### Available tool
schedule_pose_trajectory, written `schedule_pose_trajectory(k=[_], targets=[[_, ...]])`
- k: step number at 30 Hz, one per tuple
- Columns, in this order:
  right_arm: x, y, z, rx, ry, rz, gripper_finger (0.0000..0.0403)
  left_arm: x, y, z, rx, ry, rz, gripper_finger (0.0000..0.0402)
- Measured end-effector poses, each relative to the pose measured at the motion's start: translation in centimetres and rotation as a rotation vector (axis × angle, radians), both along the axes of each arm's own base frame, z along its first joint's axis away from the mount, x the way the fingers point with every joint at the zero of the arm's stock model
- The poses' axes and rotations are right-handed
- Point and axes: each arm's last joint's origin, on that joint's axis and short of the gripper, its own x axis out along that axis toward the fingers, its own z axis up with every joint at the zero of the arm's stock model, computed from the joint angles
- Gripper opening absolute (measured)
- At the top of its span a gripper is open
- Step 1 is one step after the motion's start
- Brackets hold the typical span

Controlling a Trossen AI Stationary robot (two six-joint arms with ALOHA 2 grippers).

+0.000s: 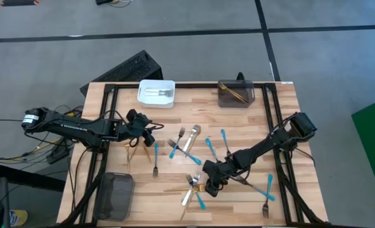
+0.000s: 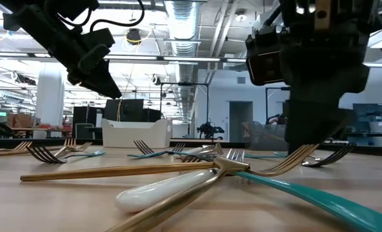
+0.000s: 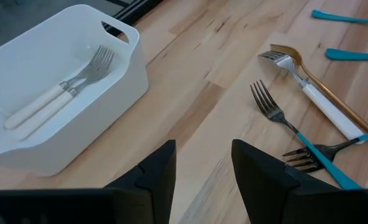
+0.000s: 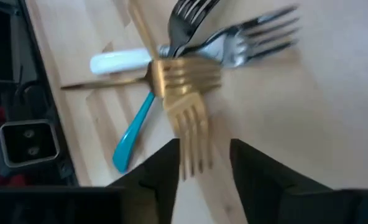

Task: Sort silverware by color (type)
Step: Put the gold fork into the top black bin

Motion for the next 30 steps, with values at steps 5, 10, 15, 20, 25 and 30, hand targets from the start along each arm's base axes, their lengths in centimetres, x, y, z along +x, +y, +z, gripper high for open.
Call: schedule_pose_trajectory(k=[5,10,15,20,25,30], targets=[[0.0,0.1,0.0,0.018,0.007,0.008,0.0114,0.0,0.0,0.0,0.001,0.000,0.000,0.0144],[0.0,0.1,0.0,0.022,0.005,0.015,0.0109,0.0,0.0,0.0,0.004,0.000,0.002,0.0144],[0.1,-0.1,0.0,0.020,0.004,0.014,0.0109,0.0,0.0,0.0,0.004,0.000,0.002,0.0144],[0.1,-0.1,0.0,0.020,0.004,0.013,0.0109,0.0,0.0,0.0,0.003,0.000,0.002,0.0144],[0.5,-0.1,-1.3,0.028,0.021,0.013,0.0109,0.0,0.0,0.0,-0.001,0.001,-0.001,0.0144],[1.2,0.1,-2.4,0.050,-0.003,0.040,0.0105,-0.1,0.0,-0.1,-0.001,0.011,-0.002,0.0144]])
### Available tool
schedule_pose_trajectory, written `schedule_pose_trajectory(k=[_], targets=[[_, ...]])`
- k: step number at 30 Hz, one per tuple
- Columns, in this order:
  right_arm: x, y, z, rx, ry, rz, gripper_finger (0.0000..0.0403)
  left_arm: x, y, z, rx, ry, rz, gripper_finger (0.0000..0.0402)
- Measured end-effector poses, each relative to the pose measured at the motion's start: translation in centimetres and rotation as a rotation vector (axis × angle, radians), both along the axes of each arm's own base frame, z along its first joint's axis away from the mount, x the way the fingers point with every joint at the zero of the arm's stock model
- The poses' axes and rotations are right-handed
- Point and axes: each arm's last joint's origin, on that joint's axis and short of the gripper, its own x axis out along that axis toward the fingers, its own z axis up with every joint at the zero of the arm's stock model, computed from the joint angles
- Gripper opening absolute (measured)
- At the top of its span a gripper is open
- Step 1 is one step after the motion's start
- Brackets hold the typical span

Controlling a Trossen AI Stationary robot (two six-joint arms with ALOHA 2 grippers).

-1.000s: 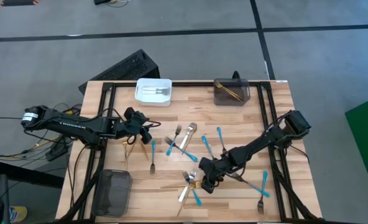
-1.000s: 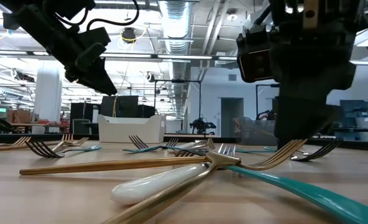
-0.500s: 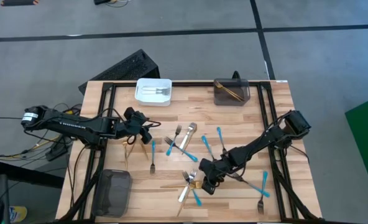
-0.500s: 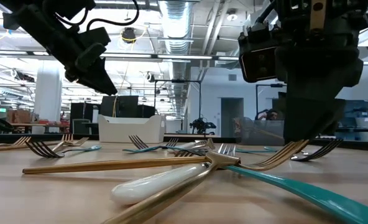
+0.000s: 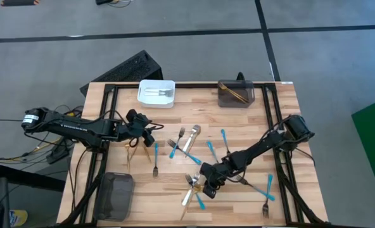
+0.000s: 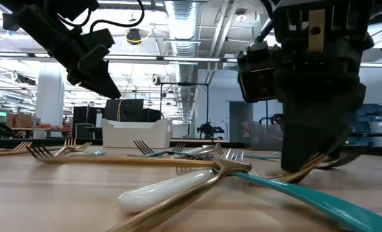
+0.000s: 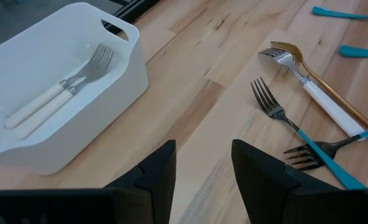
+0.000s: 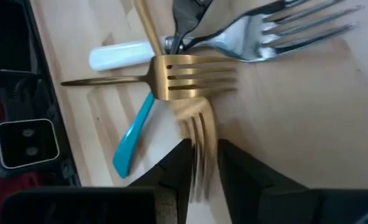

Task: Sort silverware by color (type)
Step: Put the gold fork into the top black bin

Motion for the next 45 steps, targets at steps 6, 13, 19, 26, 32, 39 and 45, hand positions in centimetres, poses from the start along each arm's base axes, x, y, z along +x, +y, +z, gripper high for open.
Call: schedule_pose_trajectory(k=[6,13,19,26,32,39,45], targets=[[-0.4,-0.5,0.9,-0.061,-0.018,0.055,0.0049,-0.1,0.0,-0.1,0.001,0.007,0.001,0.0144],[-2.1,-1.7,4.2,-0.214,-0.023,0.037,0.0018,0.0,0.0,0.0,0.003,0.001,0.008,0.0143],[-4.8,-3.4,8.1,-0.391,-0.034,-0.061,0.0017,-0.1,0.1,0.0,0.018,-0.006,0.032,0.0143],[-5.9,-4.5,10.5,-0.606,-0.137,-0.082,0.0016,1.7,-0.3,1.3,0.012,-0.163,-0.147,0.0143],[-5.4,-6.1,10.6,-0.736,-0.147,-0.111,0.0016,4.2,-1.1,1.8,0.005,-0.318,-0.435,0.0143],[-5.0,-6.8,10.8,-0.950,-0.175,-0.064,0.0018,7.2,-1.3,0.7,-0.017,-0.314,-0.497,0.0143],[-4.5,-7.7,11.3,-1.011,-0.182,-0.039,0.0019,9.6,-1.6,0.4,-0.085,-0.303,-0.580,0.0143]])
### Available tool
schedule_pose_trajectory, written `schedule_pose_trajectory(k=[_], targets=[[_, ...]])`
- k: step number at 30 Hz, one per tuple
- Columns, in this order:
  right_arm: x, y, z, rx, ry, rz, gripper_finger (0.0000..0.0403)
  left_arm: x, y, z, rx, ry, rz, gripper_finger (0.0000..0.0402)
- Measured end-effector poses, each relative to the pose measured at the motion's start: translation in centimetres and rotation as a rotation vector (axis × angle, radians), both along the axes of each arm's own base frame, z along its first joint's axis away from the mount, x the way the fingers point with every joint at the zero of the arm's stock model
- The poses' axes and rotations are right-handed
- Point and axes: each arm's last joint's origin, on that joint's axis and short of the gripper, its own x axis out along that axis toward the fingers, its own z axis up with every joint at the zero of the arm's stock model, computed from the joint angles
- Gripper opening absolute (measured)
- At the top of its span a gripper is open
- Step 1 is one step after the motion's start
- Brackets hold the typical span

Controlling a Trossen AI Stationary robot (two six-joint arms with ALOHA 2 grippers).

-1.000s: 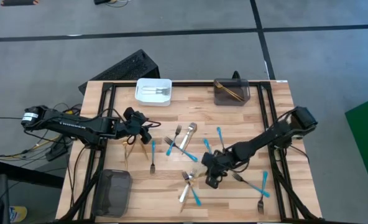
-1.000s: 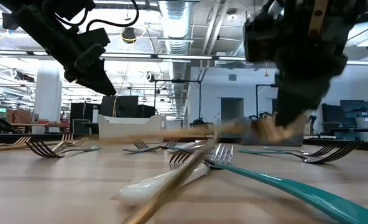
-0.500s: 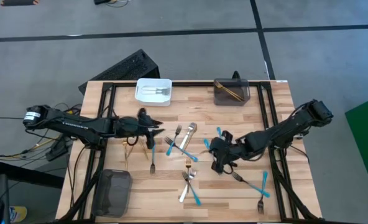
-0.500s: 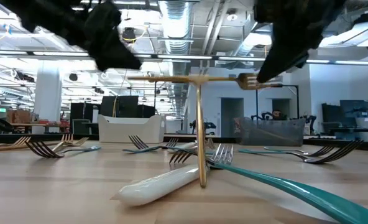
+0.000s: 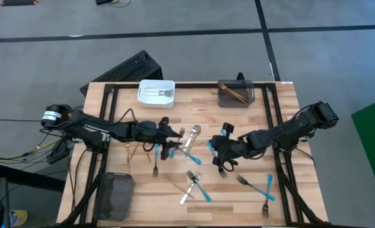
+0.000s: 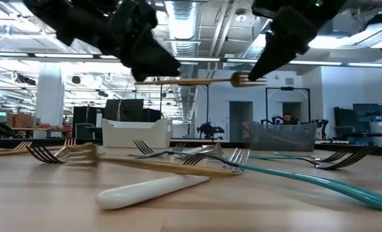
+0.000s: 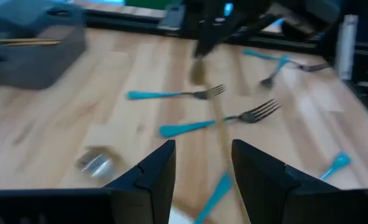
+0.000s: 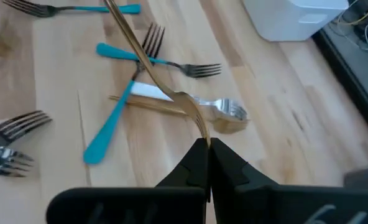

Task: Sort silverware by color (type)
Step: Put the gold fork into the top black bin

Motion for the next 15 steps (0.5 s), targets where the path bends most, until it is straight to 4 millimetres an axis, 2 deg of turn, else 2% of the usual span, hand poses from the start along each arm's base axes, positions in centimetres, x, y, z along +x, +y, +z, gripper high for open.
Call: schedule_pose_trajectory(k=[7,12,15], targets=[[0.5,-0.3,1.1,-0.043,-0.020,0.000,0.0019,1.7,-0.1,-0.1,-0.019,0.059,-0.040,0.0143],[0.6,-0.3,1.3,-0.065,-0.019,0.024,0.0020,1.7,-0.1,0.0,-0.004,0.109,-0.050,0.0138],[0.7,-0.3,1.4,-0.068,-0.025,0.024,0.0020,1.6,-0.1,0.1,0.006,0.110,-0.050,0.0118]])
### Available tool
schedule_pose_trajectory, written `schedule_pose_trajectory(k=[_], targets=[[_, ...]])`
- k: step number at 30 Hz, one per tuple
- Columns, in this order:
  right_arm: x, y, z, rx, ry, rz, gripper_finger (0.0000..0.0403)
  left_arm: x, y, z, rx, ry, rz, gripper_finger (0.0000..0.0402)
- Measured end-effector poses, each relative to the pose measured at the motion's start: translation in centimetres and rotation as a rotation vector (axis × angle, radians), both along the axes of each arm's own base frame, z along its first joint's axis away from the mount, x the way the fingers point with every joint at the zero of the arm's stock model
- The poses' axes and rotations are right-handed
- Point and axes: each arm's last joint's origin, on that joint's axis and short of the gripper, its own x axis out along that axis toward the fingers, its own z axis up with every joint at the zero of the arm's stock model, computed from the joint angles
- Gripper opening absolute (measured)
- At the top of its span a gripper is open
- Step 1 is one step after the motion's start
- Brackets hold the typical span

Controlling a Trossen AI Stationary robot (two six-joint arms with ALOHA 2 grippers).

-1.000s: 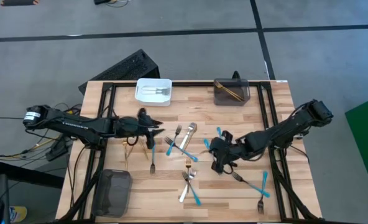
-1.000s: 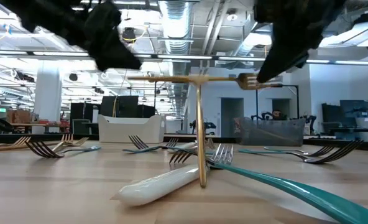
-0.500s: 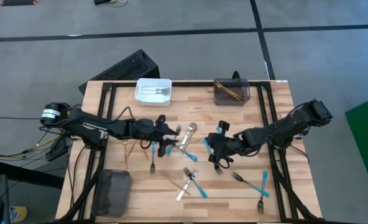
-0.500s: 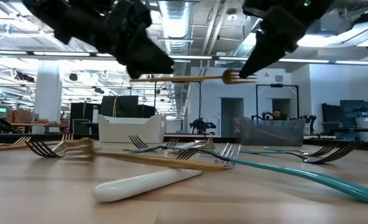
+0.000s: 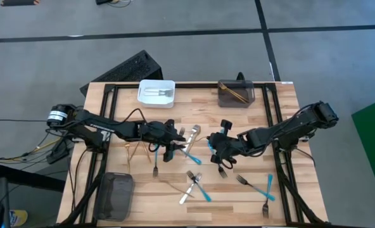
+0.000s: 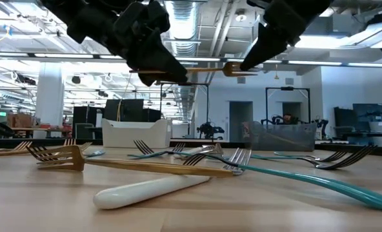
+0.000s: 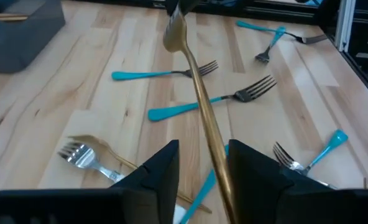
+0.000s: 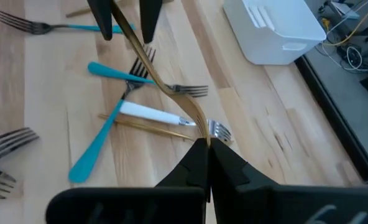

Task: Sort silverware by color (type)
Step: Put the gold fork into the top black bin

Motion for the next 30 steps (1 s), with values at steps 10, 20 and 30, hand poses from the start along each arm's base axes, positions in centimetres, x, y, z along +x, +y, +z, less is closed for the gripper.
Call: schedule_pose_trajectory(k=[10,20,30], targets=[[0.0,-0.3,0.4,0.049,-0.074,-0.080,0.0057,0.0,0.2,0.0,0.070,-0.003,0.046,0.0013],[-3.4,-1.3,5.3,0.240,-0.448,-0.320,0.0170,0.3,0.7,1.1,0.217,-0.109,0.298,0.0012],[-2.9,-0.4,1.7,0.303,-0.800,-0.378,0.0215,0.2,-0.5,2.9,0.248,-0.416,0.326,0.0011]])
